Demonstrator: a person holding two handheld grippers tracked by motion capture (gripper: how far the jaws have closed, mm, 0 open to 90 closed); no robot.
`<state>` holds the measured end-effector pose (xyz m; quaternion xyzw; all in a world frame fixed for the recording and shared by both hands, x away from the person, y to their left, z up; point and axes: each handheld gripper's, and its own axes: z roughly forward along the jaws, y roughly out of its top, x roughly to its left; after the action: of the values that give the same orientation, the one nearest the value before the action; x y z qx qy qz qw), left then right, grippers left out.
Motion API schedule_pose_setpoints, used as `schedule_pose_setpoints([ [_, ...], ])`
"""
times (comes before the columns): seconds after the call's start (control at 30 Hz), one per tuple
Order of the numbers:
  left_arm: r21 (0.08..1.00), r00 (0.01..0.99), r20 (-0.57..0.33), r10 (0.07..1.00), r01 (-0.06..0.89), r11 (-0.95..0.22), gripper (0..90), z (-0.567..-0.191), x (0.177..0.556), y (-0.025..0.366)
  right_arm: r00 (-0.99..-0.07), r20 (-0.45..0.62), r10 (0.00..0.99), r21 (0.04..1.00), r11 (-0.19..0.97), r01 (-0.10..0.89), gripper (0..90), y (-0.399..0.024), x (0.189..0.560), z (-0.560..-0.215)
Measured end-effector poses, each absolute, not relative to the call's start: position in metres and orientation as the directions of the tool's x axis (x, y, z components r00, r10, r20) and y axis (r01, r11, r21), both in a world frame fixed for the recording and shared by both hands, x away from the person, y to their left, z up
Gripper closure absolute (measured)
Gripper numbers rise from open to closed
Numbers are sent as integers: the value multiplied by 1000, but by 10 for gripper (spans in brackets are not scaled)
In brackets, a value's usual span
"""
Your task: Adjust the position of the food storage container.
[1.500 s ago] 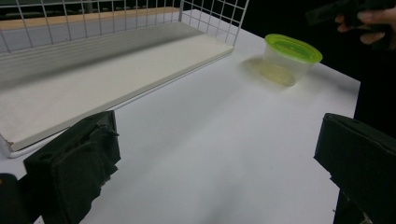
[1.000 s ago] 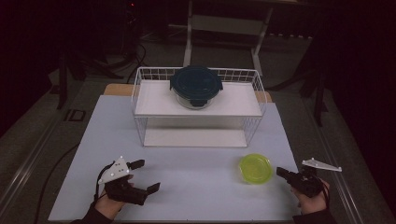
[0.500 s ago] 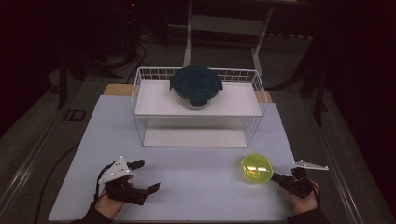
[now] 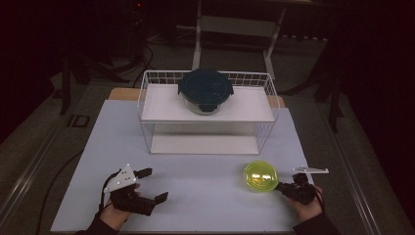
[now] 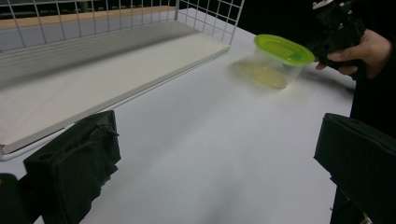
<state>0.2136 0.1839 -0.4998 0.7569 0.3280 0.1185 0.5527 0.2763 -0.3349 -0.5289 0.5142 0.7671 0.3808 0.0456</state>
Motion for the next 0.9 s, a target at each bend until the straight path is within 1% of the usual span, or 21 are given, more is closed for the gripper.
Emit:
schedule_pose_setpoints([
  [0.27, 915, 758, -181, 626, 363, -175, 0, -500, 213, 185, -513, 315, 799, 625, 233, 745, 900, -310, 286, -528],
  [0.43, 915, 757, -184, 627, 365, -172, 0, -500, 213, 185, -506, 303, 808, 626, 232, 745, 900, -311, 286, -528],
  [0.5, 915, 759, -184, 625, 365, -175, 0, -500, 213, 185, -497, 317, 808, 626, 215, 750, 900, -312, 286, -528],
  [0.9, 912, 763, -197, 616, 373, -171, 0, -500, 214, 183, -537, 322, 780, 623, 253, 740, 900, -285, 296, -526],
])
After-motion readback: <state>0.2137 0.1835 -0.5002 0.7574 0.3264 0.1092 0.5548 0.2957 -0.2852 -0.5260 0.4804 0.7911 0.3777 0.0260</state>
